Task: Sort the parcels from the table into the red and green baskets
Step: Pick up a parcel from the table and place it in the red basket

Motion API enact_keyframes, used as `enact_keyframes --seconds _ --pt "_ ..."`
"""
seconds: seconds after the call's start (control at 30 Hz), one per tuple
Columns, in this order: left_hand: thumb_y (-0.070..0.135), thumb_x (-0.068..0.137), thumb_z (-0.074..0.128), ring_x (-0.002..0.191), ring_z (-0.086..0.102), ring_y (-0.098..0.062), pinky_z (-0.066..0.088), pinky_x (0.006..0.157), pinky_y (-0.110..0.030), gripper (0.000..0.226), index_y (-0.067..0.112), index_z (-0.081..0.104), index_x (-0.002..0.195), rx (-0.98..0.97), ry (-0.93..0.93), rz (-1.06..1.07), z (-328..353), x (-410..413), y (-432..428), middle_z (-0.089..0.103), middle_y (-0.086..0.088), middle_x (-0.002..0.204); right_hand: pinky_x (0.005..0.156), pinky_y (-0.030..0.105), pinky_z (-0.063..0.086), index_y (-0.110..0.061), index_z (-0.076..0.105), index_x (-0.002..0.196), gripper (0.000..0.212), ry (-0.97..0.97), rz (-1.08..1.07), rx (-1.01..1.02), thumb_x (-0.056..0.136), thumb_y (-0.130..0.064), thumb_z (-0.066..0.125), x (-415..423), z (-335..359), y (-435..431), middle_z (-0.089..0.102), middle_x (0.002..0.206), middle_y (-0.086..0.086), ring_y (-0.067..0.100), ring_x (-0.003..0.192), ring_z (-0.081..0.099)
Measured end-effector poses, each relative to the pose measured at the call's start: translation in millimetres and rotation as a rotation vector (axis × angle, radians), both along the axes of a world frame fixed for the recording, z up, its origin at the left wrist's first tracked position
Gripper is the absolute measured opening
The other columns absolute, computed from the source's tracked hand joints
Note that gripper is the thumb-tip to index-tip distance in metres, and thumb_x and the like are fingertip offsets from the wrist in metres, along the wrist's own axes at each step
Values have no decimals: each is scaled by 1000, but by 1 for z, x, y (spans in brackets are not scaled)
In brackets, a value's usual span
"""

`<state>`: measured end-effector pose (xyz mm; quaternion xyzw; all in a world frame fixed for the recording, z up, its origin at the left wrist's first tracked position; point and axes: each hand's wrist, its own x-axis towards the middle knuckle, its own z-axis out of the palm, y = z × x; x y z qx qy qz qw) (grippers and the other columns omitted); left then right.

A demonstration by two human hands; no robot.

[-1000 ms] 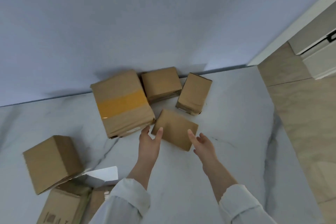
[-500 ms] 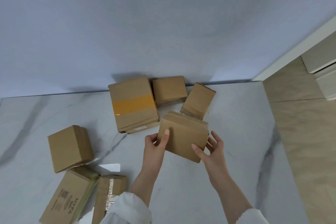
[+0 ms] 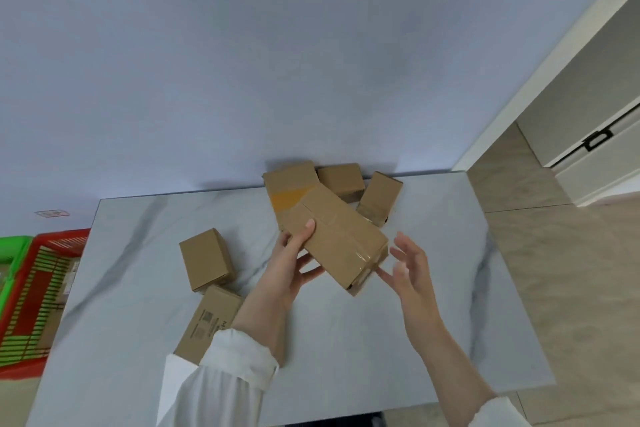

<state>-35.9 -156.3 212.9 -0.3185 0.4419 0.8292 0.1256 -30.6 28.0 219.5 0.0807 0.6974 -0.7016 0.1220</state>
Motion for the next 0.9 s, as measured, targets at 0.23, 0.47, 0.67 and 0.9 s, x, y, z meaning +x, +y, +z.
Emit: enact_keyframes --seconds 0.23,0.47,0.67,0.9 --pt "41 72 61 110 62 -21 56 79 -33 58 17 53 125 170 155 -42 21 50 -16 66 -7 119 95 56 46 -23 52 129 63 -638 250 -442 78 -60 52 25 31 -1 60 128 8 34 115 59" --pt "49 79 61 121 55 -26 43 102 -47 64 19 48 135 42 191 -36 32 66 -13 57 -8 132 91 49 51 -18 55 122 45 -512 252 -528 80 -31 66 39 46 -9 67 114 9 28 101 65" --pt "50 73 65 114 60 -19 50 93 -42 70 28 43 136 -184 216 -81 42 76 3 65 -2 122 94 34 51 -26 42 131 64 -206 263 -272 76 -24 72 48 47 -8 59 129 -1 11 110 63" --pt "36 64 76 109 64 -24 49 95 -48 79 28 44 136 -175 257 27 36 99 3 65 -2 122 105 37 42 -36 41 129 76 -139 440 -182 62 -44 74 52 33 -7 52 137 -6 12 126 49"
